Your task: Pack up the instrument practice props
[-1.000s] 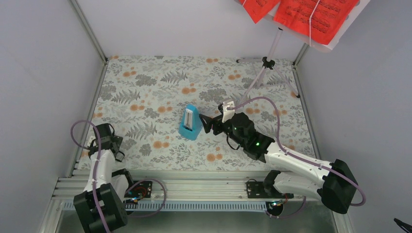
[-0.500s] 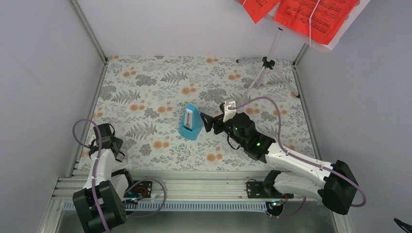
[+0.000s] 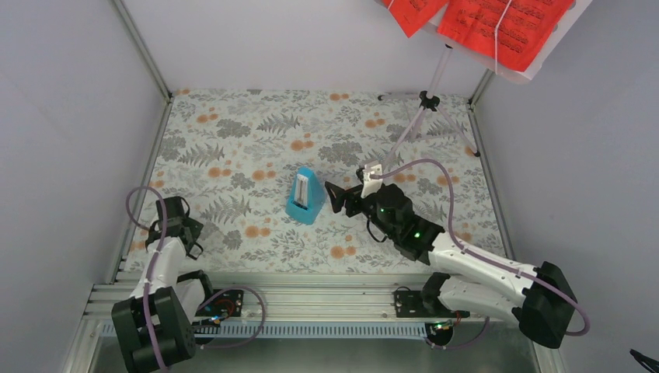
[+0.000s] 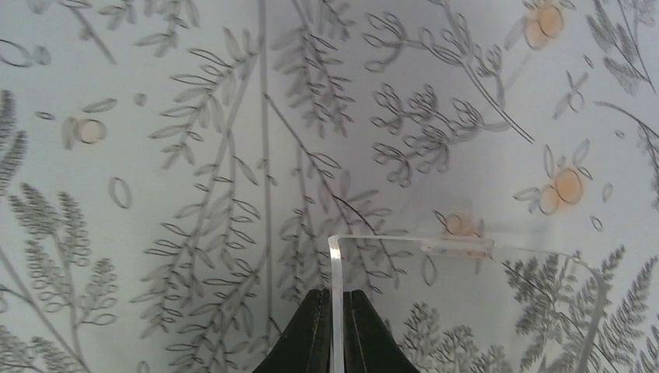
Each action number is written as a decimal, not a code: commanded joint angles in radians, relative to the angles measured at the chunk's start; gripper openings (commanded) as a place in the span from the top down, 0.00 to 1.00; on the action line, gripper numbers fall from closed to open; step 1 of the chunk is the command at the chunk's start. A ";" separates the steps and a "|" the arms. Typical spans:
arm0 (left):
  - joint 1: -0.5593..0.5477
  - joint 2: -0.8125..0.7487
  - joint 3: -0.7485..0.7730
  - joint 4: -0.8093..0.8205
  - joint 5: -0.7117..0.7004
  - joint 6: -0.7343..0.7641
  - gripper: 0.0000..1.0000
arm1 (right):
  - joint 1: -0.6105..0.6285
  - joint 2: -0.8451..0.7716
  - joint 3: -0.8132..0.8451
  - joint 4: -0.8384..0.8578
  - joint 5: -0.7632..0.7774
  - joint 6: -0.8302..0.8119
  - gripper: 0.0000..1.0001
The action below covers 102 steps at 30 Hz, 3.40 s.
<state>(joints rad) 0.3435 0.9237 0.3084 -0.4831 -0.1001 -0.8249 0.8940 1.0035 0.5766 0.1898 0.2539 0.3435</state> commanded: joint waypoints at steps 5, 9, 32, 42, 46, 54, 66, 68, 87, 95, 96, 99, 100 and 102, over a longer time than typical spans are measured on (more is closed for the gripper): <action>-0.201 0.076 0.065 -0.015 0.012 -0.039 0.96 | -0.008 -0.063 -0.055 0.044 0.069 0.002 0.00; -0.328 0.125 0.110 -0.004 0.000 -0.107 0.96 | -0.008 -0.060 -0.056 0.052 0.076 -0.014 0.00; -0.744 0.293 0.248 -0.036 -0.170 -0.235 0.78 | -0.008 -0.056 -0.060 0.062 0.054 -0.015 0.00; -0.747 0.277 0.252 -0.064 -0.192 -0.241 0.07 | -0.009 -0.079 -0.073 0.062 0.054 -0.011 0.00; -0.746 0.278 0.255 -0.058 -0.184 -0.238 0.00 | -0.009 -0.087 -0.078 0.063 0.052 -0.011 0.00; -0.747 0.306 0.267 -0.015 -0.187 -0.090 0.04 | -0.009 -0.116 -0.098 0.082 0.038 -0.017 0.00; -0.746 0.318 0.241 0.073 -0.137 0.017 0.53 | -0.008 -0.137 -0.113 0.094 0.030 -0.019 0.00; -0.746 0.334 0.247 0.084 -0.128 0.024 0.54 | -0.007 -0.137 -0.114 0.095 0.030 -0.017 0.00; -0.744 0.424 0.226 0.124 -0.098 0.002 0.97 | -0.008 -0.149 -0.124 0.089 0.028 -0.009 0.00; -0.704 0.341 0.257 0.083 0.071 -0.050 0.98 | -0.008 -0.177 -0.071 0.021 -0.017 -0.056 0.00; -0.700 0.326 0.263 0.069 0.103 -0.062 0.98 | -0.009 -0.178 -0.045 0.003 -0.038 -0.054 0.00; -0.694 0.276 0.285 0.018 0.206 -0.093 0.98 | -0.008 -0.163 0.030 -0.028 -0.141 -0.034 0.00; -0.691 0.262 0.295 -0.004 0.233 -0.100 0.98 | -0.008 -0.152 0.046 -0.031 -0.181 -0.023 0.00; -0.684 0.236 0.323 -0.054 0.284 -0.103 0.98 | -0.007 -0.122 0.074 -0.028 -0.285 -0.019 0.00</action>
<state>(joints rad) -0.3523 1.2140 0.5682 -0.4469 0.0261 -0.8864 0.8940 0.8494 0.5716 0.1707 0.1577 0.3153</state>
